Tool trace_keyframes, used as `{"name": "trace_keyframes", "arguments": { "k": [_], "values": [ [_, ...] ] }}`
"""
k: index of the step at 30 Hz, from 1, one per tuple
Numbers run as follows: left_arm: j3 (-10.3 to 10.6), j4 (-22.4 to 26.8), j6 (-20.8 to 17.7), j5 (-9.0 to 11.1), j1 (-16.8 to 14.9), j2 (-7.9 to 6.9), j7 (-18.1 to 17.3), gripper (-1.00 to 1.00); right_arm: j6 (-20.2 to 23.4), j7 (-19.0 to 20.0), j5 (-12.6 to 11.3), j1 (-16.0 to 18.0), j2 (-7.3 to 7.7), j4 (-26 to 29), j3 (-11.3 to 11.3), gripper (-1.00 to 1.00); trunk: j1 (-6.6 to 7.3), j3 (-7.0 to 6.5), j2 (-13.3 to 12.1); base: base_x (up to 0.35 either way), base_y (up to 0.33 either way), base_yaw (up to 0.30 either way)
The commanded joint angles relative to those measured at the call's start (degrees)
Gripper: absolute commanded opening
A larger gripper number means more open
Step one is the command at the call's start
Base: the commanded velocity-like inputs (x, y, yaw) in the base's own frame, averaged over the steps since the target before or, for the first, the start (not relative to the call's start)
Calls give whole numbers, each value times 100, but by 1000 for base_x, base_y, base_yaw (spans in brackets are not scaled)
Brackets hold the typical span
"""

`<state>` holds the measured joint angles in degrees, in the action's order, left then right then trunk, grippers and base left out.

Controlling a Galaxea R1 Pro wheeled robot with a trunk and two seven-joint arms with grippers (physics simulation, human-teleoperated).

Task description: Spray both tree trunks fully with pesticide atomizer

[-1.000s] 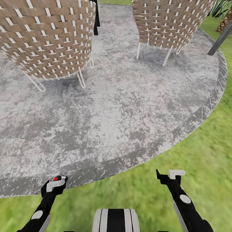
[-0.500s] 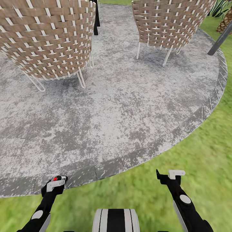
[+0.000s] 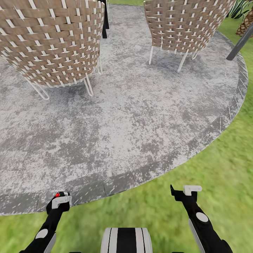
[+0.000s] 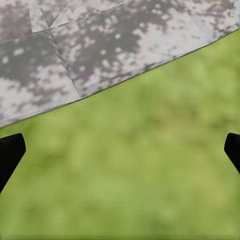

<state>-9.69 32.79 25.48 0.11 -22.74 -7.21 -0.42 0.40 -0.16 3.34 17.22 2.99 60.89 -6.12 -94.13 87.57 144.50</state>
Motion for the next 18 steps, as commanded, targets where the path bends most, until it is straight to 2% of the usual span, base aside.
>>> {"name": "trace_keyframes", "arguments": {
  "k": [1,10,18],
  "values": [
    [-7,12,18,-2,0,1,-2,-100,4,-2,35,3,0,2,-3,100,1,3,1,0,0,0],
    [-8,239,10,6,63,-3,-11,-100,4,-2,35,2,0,-1,-3,100,1,3,1,0,0,0],
    [3,238,-5,7,68,-7,-11,-100,4,-2,35,1,0,-15,-3,100,21,-174,-10,0,0,0]
  ]
}}
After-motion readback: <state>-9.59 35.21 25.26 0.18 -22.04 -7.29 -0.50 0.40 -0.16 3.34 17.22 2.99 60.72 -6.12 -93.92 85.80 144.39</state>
